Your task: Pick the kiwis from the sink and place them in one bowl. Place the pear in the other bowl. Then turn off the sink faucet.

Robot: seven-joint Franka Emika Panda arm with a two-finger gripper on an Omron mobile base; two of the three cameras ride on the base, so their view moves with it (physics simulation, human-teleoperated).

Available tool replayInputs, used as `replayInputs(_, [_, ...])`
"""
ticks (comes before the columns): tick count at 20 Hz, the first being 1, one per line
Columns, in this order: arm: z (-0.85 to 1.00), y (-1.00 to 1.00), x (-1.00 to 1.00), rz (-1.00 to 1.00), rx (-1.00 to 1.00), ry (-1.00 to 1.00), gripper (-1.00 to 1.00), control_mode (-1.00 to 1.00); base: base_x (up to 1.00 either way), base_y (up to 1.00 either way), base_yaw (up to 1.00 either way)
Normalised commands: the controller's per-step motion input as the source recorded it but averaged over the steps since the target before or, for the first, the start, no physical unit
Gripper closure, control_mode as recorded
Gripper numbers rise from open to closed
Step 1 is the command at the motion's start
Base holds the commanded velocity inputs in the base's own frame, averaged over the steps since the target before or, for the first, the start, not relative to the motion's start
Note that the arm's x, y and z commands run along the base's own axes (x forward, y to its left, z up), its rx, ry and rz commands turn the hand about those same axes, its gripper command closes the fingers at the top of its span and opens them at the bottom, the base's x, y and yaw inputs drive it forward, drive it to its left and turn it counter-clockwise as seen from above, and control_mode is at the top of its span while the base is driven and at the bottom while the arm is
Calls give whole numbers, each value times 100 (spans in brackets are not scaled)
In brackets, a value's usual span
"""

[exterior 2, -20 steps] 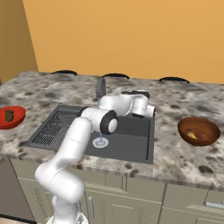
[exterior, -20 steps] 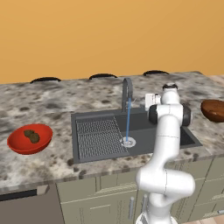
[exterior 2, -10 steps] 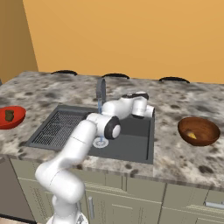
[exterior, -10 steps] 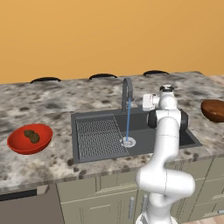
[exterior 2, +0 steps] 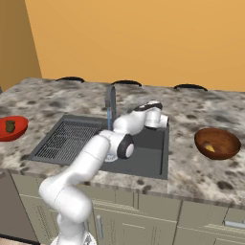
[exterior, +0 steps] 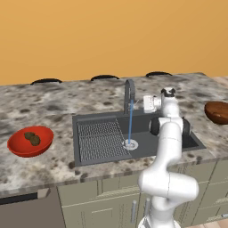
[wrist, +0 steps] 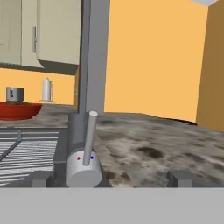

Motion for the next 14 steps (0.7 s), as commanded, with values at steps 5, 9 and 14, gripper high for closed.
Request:
replayInputs(5, [0, 21, 0, 14, 0, -1, -100, -100, 0, 0, 0])
replayInputs(9, [6, 25, 0, 11, 0, 0, -100, -100, 0, 0, 0])
replayInputs(14, [15, 28, 1, 11, 0, 0, -100, -100, 0, 0, 0])
